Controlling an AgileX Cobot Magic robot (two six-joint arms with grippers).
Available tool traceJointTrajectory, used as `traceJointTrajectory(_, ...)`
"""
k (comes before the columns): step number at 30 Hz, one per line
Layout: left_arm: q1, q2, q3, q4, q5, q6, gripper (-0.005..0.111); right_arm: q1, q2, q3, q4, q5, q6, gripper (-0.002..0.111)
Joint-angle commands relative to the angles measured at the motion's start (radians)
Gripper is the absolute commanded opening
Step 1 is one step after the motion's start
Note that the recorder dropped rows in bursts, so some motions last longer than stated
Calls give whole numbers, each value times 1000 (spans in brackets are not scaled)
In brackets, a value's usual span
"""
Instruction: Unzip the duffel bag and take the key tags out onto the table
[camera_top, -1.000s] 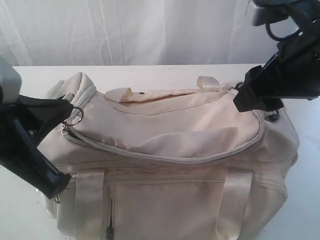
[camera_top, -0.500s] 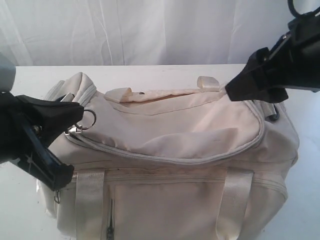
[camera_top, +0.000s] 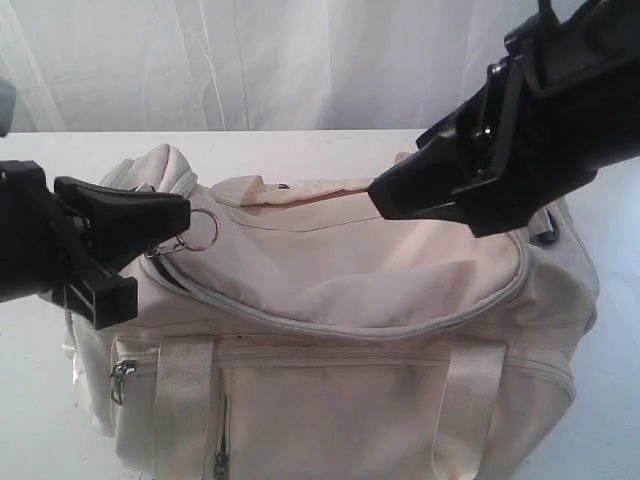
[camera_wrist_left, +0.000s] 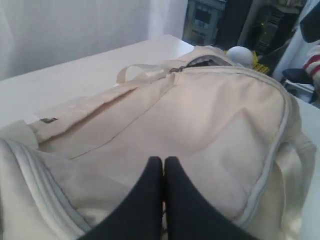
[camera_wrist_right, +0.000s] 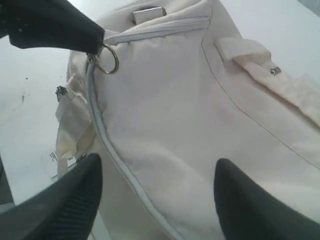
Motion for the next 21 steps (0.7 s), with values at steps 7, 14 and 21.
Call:
traceJointTrajectory(7, 222, 25, -153, 949, 442, -814, 0, 143, 65, 0, 10, -66, -89, 61)
traceJointTrajectory(14, 278, 41, -308, 1038, 554, -836, 0, 308, 200, 0, -66, -210, -104, 61)
traceJointTrajectory(21, 278, 106, -355, 1096, 573, -861, 0, 436, 281, 0, -169, -388, -104, 62)
